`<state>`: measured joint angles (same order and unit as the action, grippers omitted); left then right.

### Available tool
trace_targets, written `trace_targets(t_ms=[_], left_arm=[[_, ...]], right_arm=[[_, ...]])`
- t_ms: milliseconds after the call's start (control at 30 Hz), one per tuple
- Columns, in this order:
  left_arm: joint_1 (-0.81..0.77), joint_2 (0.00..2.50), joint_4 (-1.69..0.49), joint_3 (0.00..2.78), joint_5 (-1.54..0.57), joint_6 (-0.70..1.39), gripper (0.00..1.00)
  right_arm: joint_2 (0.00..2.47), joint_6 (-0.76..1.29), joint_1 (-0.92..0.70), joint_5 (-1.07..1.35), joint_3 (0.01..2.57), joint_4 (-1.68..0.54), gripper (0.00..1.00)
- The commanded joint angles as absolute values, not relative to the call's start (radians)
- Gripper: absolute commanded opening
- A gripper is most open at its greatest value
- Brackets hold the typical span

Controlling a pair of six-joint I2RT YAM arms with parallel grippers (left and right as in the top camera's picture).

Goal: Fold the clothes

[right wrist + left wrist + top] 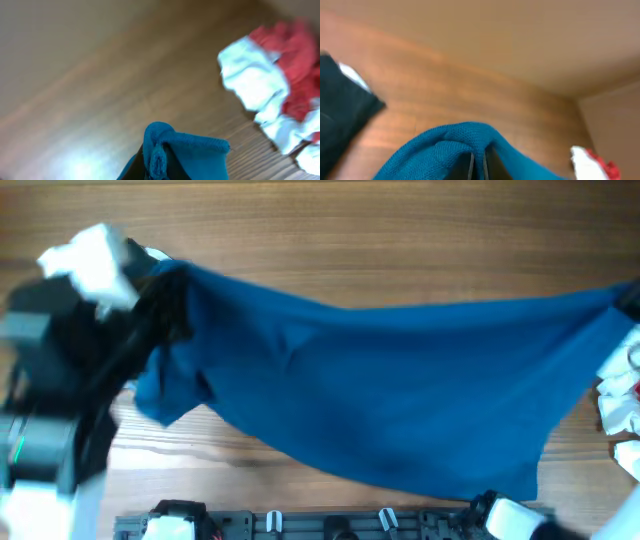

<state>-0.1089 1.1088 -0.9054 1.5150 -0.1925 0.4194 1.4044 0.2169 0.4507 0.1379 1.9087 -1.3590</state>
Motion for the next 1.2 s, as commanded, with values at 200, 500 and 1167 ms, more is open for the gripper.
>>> trace_targets(t_ms=[200, 500, 1167], left_arm=[[-0.086, 1.701, -0.428, 1.556, -0.307, 0.459, 0.04], [0.084, 1.758, -0.239, 2.092, -0.488, 0.58, 0.04], [-0.123, 1.991, -1.551, 1.772, -0.294, 0.108, 0.04]], right_arm=[[1.865, 0.276, 0.326, 0.229, 1.922, -1.058, 0.04], [1.803, 0.366, 0.327, 0.142, 2.428, -0.901, 0.04], [2.08, 0.229, 0.329, -0.157, 2.119, -1.549, 0.04]])
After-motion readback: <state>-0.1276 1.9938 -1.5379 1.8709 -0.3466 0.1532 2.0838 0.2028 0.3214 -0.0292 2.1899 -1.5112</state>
